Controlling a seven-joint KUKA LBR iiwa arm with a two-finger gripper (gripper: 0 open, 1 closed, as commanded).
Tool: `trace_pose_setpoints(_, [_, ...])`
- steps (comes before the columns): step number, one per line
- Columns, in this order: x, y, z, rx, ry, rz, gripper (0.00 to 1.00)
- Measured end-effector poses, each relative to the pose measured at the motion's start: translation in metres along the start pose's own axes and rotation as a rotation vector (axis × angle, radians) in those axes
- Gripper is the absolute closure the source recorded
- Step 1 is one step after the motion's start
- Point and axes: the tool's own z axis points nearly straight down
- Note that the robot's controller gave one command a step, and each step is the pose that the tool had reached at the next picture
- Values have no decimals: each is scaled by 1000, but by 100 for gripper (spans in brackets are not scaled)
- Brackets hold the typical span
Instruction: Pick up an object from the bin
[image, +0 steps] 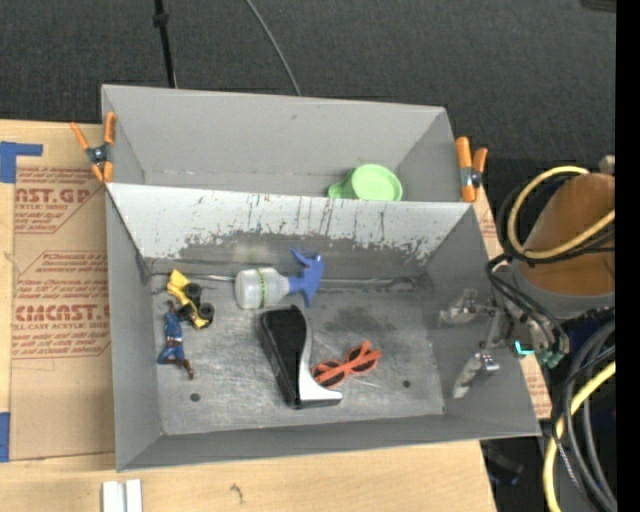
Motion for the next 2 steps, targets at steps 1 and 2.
trace_pose_setpoints(1, [-2,1,-4,2,-7,-2,0])
trace_pose_setpoints(2, [-2,41,0,4,-7,-134,0])
